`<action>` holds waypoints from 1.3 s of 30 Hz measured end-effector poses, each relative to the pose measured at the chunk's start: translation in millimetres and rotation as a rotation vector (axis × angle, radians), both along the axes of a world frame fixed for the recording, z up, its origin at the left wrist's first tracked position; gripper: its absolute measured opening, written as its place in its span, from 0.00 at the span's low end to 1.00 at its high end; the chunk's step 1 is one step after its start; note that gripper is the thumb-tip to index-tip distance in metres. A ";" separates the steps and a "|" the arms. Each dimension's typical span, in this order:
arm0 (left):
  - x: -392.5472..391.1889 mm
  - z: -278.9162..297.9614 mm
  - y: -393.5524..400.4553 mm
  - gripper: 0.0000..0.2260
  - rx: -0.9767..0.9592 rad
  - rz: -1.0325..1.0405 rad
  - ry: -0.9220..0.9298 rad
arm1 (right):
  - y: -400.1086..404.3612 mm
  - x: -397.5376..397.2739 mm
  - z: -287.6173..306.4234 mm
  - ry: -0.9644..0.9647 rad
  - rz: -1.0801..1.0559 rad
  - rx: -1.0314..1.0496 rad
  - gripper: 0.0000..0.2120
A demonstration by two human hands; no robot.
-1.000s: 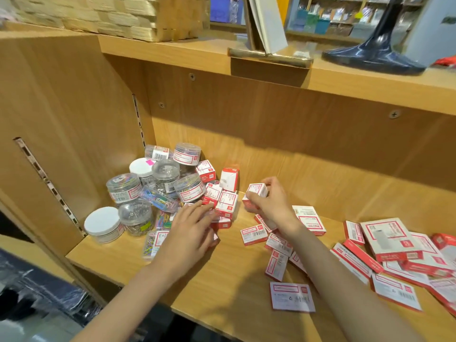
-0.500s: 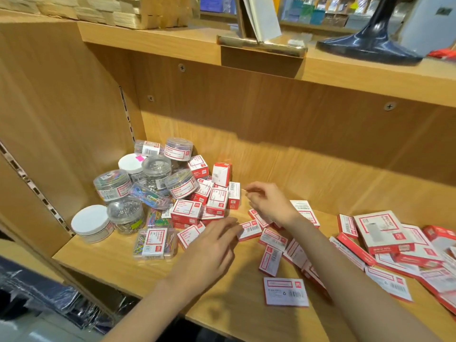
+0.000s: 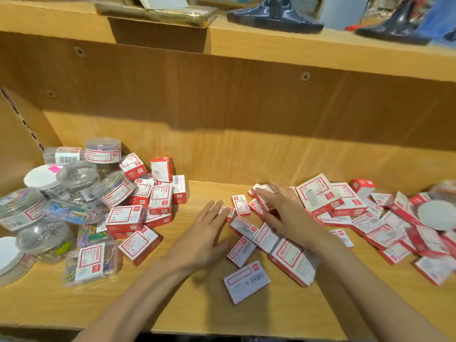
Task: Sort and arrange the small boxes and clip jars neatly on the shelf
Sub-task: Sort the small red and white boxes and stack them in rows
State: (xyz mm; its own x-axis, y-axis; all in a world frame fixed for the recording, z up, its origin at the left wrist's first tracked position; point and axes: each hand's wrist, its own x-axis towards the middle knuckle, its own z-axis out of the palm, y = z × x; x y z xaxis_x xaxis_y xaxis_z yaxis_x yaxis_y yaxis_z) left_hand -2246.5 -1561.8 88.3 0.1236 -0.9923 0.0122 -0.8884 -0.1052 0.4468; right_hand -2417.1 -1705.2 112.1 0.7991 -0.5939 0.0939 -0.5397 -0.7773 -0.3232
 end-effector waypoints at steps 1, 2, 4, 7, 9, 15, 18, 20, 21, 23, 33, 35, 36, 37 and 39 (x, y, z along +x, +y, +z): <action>2.3 -0.1 -5.9 0.31 -0.004 -0.010 0.020 | -1.0 -4.7 3.7 -0.077 -0.035 0.032 0.24; 5.3 0.8 -11.0 0.30 -0.008 -0.021 0.037 | -2.4 -9.9 7.9 -0.136 -0.079 0.045 0.23; 10.3 3.8 -18.1 0.28 -0.022 -0.031 0.088 | -6.4 -23.8 16.2 -0.188 -0.155 0.015 0.20; 10.2 6.4 -22.4 0.25 -0.153 0.029 0.112 | -8.9 -50.1 29.4 -0.229 -0.205 0.018 0.16; 3.6 6.2 -22.3 0.21 -0.281 0.071 0.090 | -4.2 -70.1 33.7 -0.214 -0.207 0.052 0.15; -24.6 8.0 -40.1 0.20 -0.413 -0.024 0.154 | -6.7 -123.6 22.8 -0.153 -0.329 -0.085 0.15; -41.0 10.9 -52.1 0.22 -0.389 -0.069 0.148 | -21.2 -147.7 19.8 -0.232 -0.506 -0.154 0.18; -54.7 14.6 -61.2 0.22 -0.396 -0.082 0.127 | -37.1 -169.9 18.6 -0.245 -0.630 -0.195 0.24; -62.0 16.5 -66.8 0.22 -0.404 -0.091 0.118 | -46.6 -183.3 16.8 -0.224 -0.691 -0.210 0.27; -76.8 20.3 -79.3 0.21 -0.416 -0.119 0.109 | -63.0 -208.7 13.2 -0.152 -0.804 -0.220 0.29; -161.2 32.2 -146.7 0.20 -0.462 -0.216 0.072 | -119.0 -271.8 26.3 0.067 -0.776 -0.219 0.33; -178.1 34.3 -158.9 0.19 -0.475 -0.219 0.104 | -119.6 -276.0 28.1 -0.082 -0.673 -0.196 0.32; -187.0 35.3 -163.4 0.19 -0.473 -0.215 0.138 | -118.0 -277.1 29.2 -0.183 -0.595 -0.173 0.32; -195.7 35.4 -167.2 0.19 -0.467 -0.216 0.177 | -113.8 -275.6 30.8 -0.273 -0.487 -0.144 0.32; -215.2 35.8 -173.2 0.22 -0.436 -0.250 0.265 | -101.1 -267.0 29.7 -0.340 -0.252 -0.112 0.32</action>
State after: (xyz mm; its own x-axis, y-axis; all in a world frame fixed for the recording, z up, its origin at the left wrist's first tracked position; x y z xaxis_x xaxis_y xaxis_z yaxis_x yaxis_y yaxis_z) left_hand -2461.7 -1735.0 124.1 -0.0596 -0.9018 0.4280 -0.7139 0.3382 0.6132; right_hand -2684.1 -1806.3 141.9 0.5432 -0.7372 0.4017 -0.5941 -0.6756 -0.4365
